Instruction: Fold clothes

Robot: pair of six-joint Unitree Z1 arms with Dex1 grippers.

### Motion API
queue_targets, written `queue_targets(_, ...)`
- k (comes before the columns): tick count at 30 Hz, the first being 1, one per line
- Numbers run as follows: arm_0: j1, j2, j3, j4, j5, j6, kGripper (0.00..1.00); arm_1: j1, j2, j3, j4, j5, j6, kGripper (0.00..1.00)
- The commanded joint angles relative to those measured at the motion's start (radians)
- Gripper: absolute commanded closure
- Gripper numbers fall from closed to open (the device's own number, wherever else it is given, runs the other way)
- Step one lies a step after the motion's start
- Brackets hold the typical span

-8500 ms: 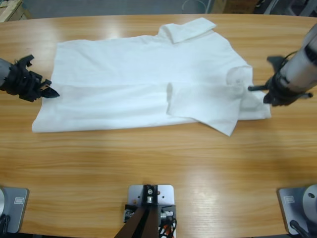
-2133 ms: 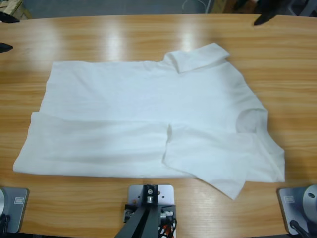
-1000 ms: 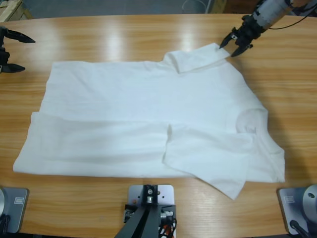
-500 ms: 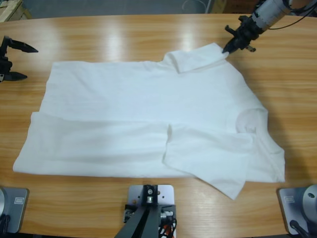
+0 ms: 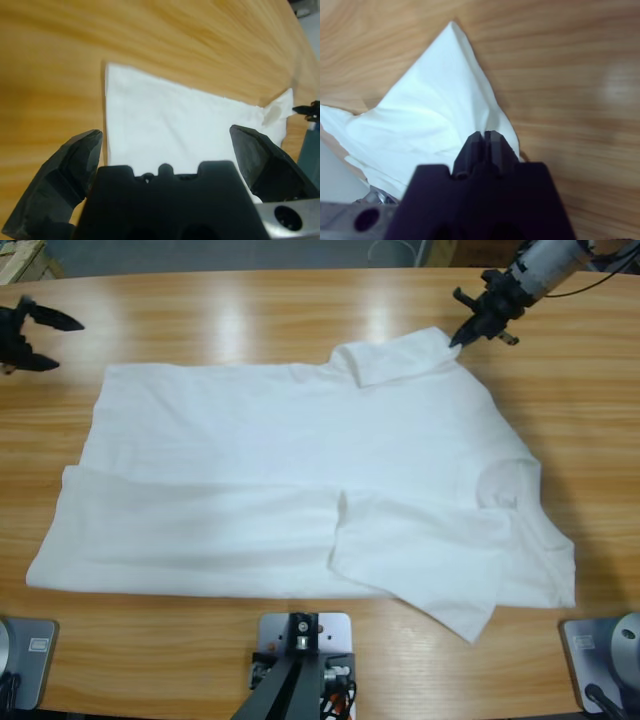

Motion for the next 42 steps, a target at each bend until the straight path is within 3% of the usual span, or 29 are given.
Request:
queue_targets(1, 0.048, 0.351, -0.261, 0.197, -0.103, 0.147, 0.108, -0.008, -0.032, 0.000, 0.018, 0.009, -0.017, 1.000)
queue_targets(4, 0.039, 0.395, -0.334, 0.292, -0.109, 0.213, 0.174, -0.008, -0.016, -0.001, 0.016, 0.009, -0.017, 1.000)
queue_targets(12, -0.033, 0.442, -0.467, 0.499, 0.018, 0.325, 0.166, -0.008, -0.002, -0.003, 0.018, 0.009, -0.025, 1.000)
queue_targets(16, -0.087, 0.492, -0.595, 0.632, 0.149, 0.388, 0.073, -0.008, -0.014, -0.002, 0.016, 0.006, -0.033, 1.000)
queue_targets(19, -0.093, 0.523, -0.665, 0.692, 0.191, 0.413, 0.078, -0.008, -0.017, 0.003, 0.016, 0.001, -0.038, 1.000)
queue_targets(27, -0.103, 0.535, -0.697, 0.712, 0.191, 0.433, 0.096, -0.008, -0.005, -0.003, 0.016, -0.002, -0.038, 1.000)
queue_targets(33, -0.200, 0.535, -0.688, 0.711, 0.301, 0.410, 0.109, -0.008, -0.005, -0.003, 0.016, -0.004, -0.039, 1.000)
queue_targets(36, -0.200, 0.534, -0.691, 0.703, 0.277, 0.385, 0.186, -0.008, -0.005, -0.002, 0.016, -0.004, -0.040, 1.000)
queue_targets(42, -0.196, 0.531, -0.692, 0.703, 0.169, 0.387, 0.234, -0.008, 0.002, -0.003, 0.016, -0.002, -0.041, 1.000)
